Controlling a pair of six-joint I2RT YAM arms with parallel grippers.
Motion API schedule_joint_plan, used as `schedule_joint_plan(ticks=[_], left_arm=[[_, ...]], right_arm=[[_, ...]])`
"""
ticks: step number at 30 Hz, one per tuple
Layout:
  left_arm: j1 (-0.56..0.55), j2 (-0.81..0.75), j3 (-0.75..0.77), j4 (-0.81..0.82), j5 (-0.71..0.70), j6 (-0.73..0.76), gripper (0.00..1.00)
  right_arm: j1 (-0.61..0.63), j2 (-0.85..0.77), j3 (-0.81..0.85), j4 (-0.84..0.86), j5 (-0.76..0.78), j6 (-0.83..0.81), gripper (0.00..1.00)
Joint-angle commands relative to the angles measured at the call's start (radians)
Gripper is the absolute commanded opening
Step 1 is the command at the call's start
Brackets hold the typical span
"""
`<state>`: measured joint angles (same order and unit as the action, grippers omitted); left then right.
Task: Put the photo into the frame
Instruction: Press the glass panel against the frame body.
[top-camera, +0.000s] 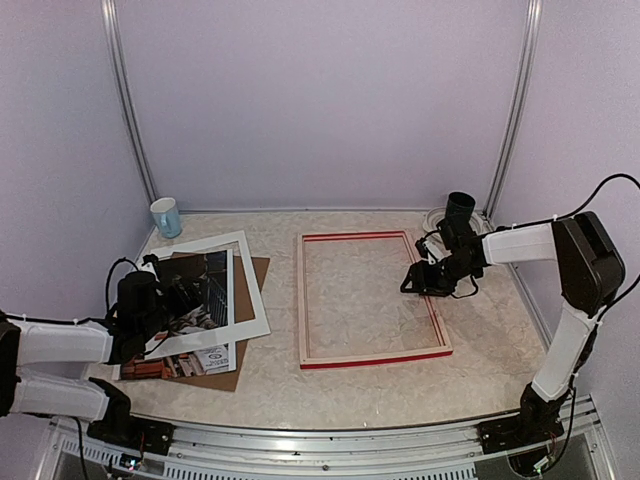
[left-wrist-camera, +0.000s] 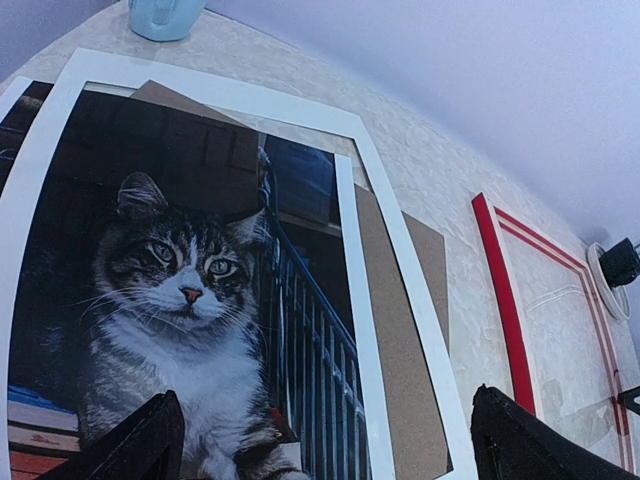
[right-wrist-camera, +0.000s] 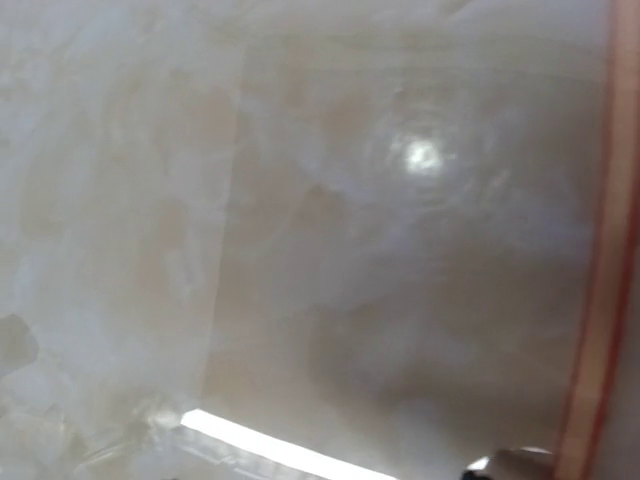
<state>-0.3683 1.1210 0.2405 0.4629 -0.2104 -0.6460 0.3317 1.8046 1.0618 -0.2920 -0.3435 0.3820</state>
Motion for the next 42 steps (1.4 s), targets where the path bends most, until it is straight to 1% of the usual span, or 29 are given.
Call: schedule_joint_plan(ticks=[1,6,10,15,31,35,39,42], left_arm=[[-0.006,-0.009,-0.01,0.008,0.001,0.012,0.99],[-0.007,-0.003,-0.01,0.011,0.003,0.01,0.99],[-0.008,0.003,-0.009,0.014,0.005,0.009,0.99],[-0.008,-0.001,-0.01,0.013,0.005,0.011,0.99],[-0.009,-0.005,-0.01,0.011,0.003,0.012,0.99],[-0.01,-0.006,-0.01,0.013,0.003,0.011,0.99],[-0.013,-0.003,-0.01,0.017,0.003,0.011,0.99],[-0.019,-0.001,-0.009,0.018,0.004,0.013,0.99]], right_arm=[[0.006,0.016,-0.024,-0.037,-0.018,-0.004,0.59],[0.006,-0.056,-0.005,-0.058,0.041,-0.005,0.6],[0.005,-0.084,0.031,-0.103,0.084,-0.014,0.6],[-0.007,-0.087,0.029,-0.123,0.138,-0.012,0.6],[-0.016,0.002,-0.011,-0.087,0.075,-0.019,0.6],[-0.017,-0.02,-0.032,-0.064,0.073,-0.014,0.6],[-0.017,-0.014,-0.019,-0.065,0.023,-0.019,0.6],[-0.017,-0.035,-0.019,-0.057,0.023,-0.014,0.6]])
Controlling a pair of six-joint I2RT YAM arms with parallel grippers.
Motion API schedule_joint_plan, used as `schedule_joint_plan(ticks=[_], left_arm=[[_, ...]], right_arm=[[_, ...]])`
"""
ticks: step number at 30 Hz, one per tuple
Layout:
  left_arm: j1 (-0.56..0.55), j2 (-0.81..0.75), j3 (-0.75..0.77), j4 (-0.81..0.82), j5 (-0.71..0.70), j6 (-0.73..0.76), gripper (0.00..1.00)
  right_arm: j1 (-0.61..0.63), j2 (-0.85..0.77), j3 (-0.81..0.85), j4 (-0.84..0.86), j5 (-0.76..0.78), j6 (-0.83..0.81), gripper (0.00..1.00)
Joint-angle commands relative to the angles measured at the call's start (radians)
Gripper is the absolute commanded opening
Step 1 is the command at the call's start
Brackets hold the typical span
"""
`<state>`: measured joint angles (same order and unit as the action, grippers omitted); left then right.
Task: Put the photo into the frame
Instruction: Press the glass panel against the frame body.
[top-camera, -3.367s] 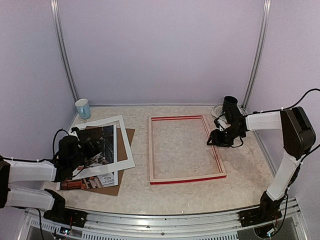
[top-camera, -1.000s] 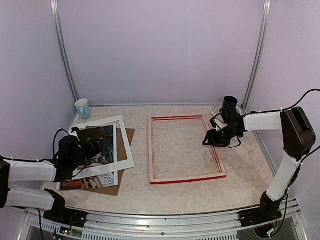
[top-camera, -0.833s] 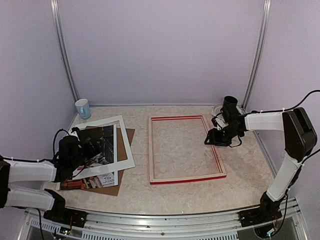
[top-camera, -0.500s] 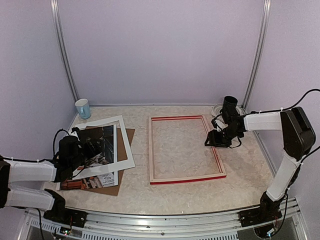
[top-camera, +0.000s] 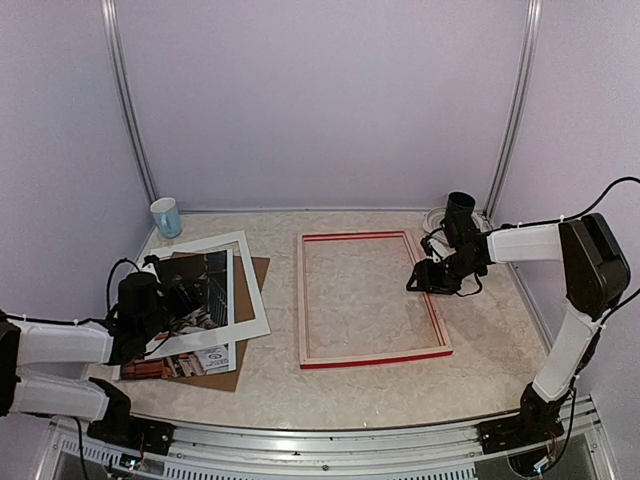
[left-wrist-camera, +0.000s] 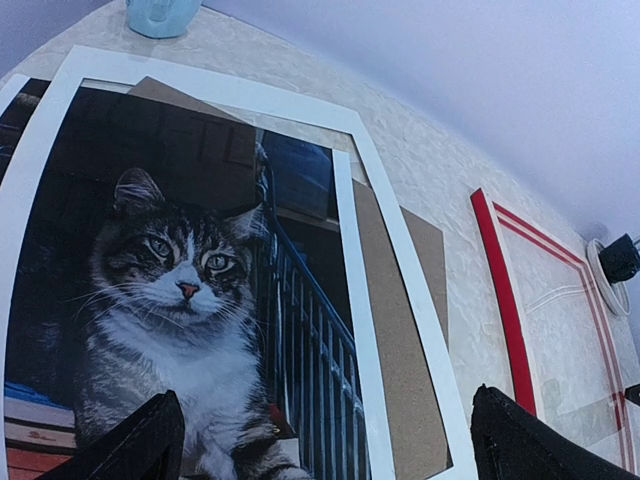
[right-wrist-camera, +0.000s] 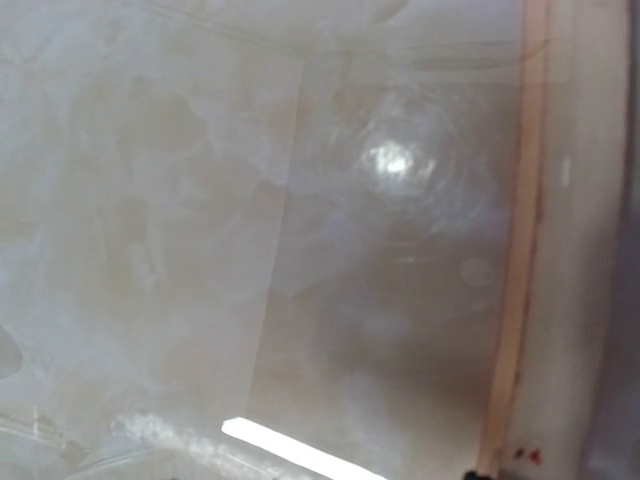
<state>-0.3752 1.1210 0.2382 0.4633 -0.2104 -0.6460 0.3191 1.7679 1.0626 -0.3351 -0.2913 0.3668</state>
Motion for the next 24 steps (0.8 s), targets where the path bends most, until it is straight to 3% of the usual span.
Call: schedule_joint_plan(ticks=[1,9,14,24], left_arm=[[-0.011,-0.001,-0.007,0.018,0.004,0.016,0.99],[-0.036,0.003,0.001,0.033,0.015,0.036,0.99],[-0.112,0.018,0.028,0.063,0.031,0.09,0.99],[-0.241,0.25,0.23,0.012,0.149,0.063,0.99]], right_arm=[[-0.005,-0.014,-0.02,-0.013,-0.02,0.006,0.6],[-0.058,-0.064,0.023,-0.056,0.026,-0.009,0.6],[-0.097,-0.047,-0.001,-0.024,-0.003,-0.008,0.6],[-0.144,0.014,-0.053,0.103,-0.162,0.038,0.64]])
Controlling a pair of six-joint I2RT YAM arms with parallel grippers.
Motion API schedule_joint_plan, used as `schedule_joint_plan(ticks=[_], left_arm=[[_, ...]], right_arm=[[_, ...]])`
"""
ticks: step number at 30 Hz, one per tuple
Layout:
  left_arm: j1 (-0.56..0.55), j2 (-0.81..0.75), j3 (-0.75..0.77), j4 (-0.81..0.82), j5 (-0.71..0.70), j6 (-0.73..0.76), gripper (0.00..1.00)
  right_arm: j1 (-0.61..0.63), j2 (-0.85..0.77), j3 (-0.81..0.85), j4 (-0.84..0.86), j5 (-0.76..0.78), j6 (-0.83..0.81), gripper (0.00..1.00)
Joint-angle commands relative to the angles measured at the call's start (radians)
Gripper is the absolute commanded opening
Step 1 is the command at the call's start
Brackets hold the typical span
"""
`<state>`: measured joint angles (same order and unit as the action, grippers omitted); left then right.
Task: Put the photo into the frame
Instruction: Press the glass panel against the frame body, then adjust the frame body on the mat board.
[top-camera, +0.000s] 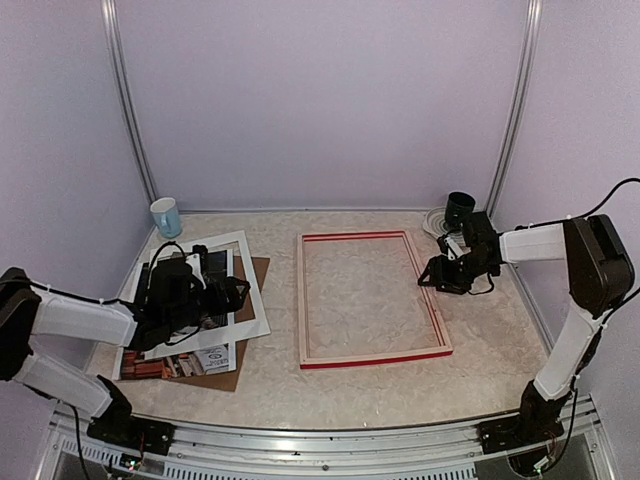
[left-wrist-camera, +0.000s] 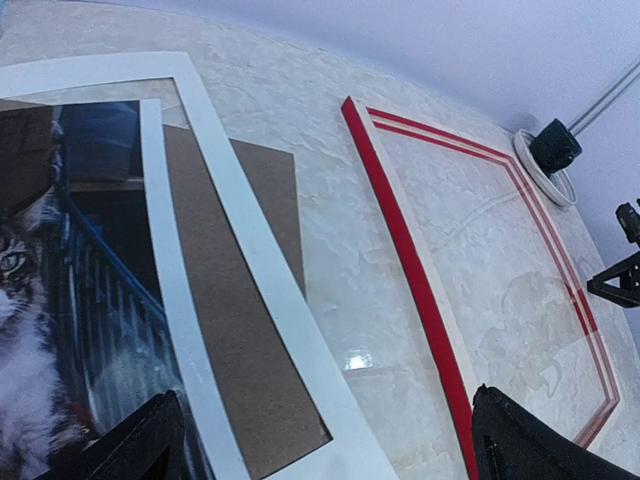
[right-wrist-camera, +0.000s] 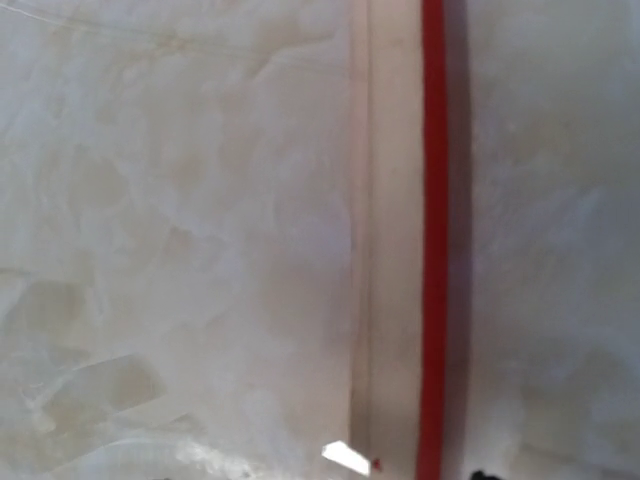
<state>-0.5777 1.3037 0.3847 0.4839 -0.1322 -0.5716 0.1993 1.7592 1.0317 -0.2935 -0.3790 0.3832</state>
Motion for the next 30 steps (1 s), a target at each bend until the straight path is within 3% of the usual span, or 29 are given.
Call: schedule_joint_plan(ticks=[1,5,15,22,30], left_arm=[[-0.046,0.093,0.105,-0.007,0.084,-0.024,0.99],[-0.077,0.176,0.183,0.028,0.159,-0.081,0.99],[-0.143,0.461,0.366,0.09,0.284,-0.201,0.99],[-0.15,0.554,0.435,0.102,0.348,-0.244,0.99],[-0.182,0.625,0.539,0.006,0.348,-0.245,0.99]], right_arm=[[-0.027,0.024,-0.025,0.065,-0.079,0.024,0.68],[-0.033,0.029,-0.039,0.092,-0.1,0.029,0.75],[-0.046,0.058,-0.09,0.157,-0.152,0.046,0.76],[-0.047,0.064,-0.093,0.17,-0.175,0.044,0.77],[-0.047,0.092,-0.114,0.214,-0.227,0.061,0.79]])
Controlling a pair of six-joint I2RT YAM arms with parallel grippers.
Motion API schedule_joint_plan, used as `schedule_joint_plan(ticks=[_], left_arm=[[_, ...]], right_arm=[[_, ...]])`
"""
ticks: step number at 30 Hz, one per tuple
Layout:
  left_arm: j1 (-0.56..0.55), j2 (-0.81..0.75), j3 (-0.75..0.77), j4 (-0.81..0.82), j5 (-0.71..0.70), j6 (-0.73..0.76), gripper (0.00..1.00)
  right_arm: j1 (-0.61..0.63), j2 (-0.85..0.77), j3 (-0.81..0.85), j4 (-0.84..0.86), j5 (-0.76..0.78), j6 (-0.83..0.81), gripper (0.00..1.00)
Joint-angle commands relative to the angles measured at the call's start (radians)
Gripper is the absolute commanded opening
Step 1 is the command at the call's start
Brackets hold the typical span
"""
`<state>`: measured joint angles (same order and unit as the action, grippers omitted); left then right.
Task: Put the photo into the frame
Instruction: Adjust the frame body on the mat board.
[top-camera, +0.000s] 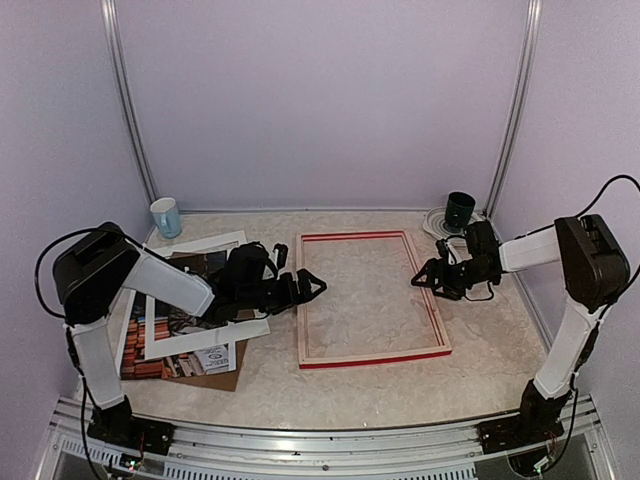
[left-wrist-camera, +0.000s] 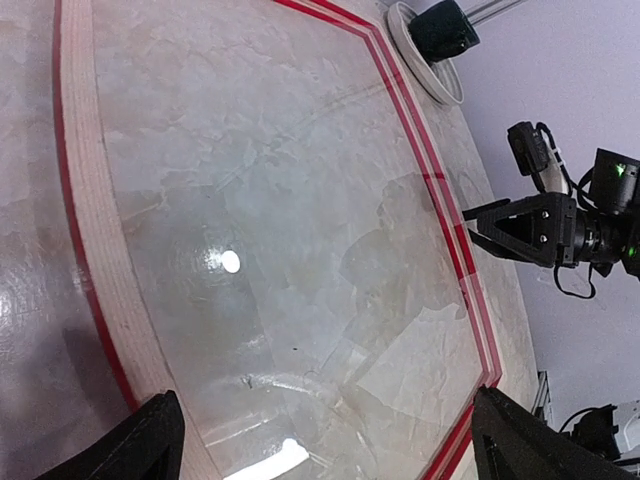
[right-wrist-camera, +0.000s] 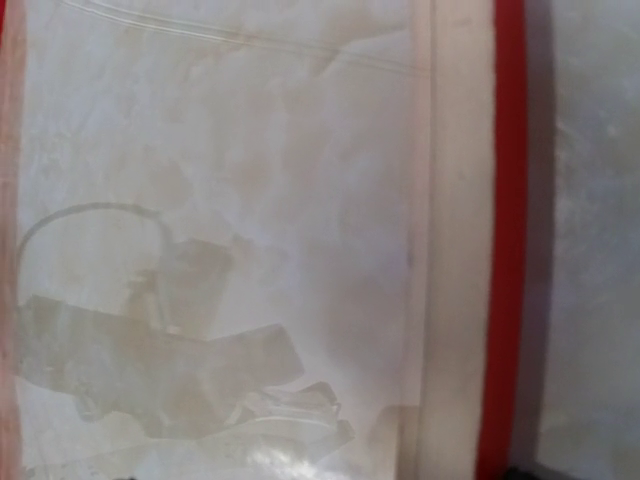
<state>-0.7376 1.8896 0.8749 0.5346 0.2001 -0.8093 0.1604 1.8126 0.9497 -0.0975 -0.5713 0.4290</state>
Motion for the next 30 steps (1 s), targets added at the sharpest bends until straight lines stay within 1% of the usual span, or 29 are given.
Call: schedule_joint_plan(ticks=[1,5,8,13,18,21,24,30], left_arm=[[-0.024,0.047,0.058,-0.054,0.011,-0.006,0.99],[-0.029,0.074,0.086,-0.098,-0.009,-0.009,0.99],[-0.032,0.07,0.088,-0.138,-0.07,-0.009,0.99],[-0.036,0.022,0.053,-0.103,-0.105,0.009,0.99],[-0.035,-0.05,0.035,-0.171,-0.266,0.022,0.99],[-0.036,-0.053,0.071,-0.257,-0.322,0.017,0.99],[-0.04,0.006,0.129,-0.324,-0.316,0.021,0.99],[-0.054,0.072,0.16,-0.289,-0.258,0.016,0.99]], right_arm=[[-0.007,0.044,-0.034,0.022,-0.039,0.017,0.79],[-0.005,0.054,-0.044,0.034,-0.051,0.022,0.8],[-0.002,0.043,-0.046,0.033,-0.048,0.02,0.8],[0.0,0.016,-0.041,0.008,-0.008,0.011,0.8],[0.001,0.012,-0.043,0.008,0.002,0.011,0.81],[0.004,0.015,-0.047,0.015,0.003,0.014,0.81],[0.011,0.014,-0.046,0.014,0.016,0.014,0.81],[0.019,0.017,-0.041,0.008,0.019,0.007,0.81]])
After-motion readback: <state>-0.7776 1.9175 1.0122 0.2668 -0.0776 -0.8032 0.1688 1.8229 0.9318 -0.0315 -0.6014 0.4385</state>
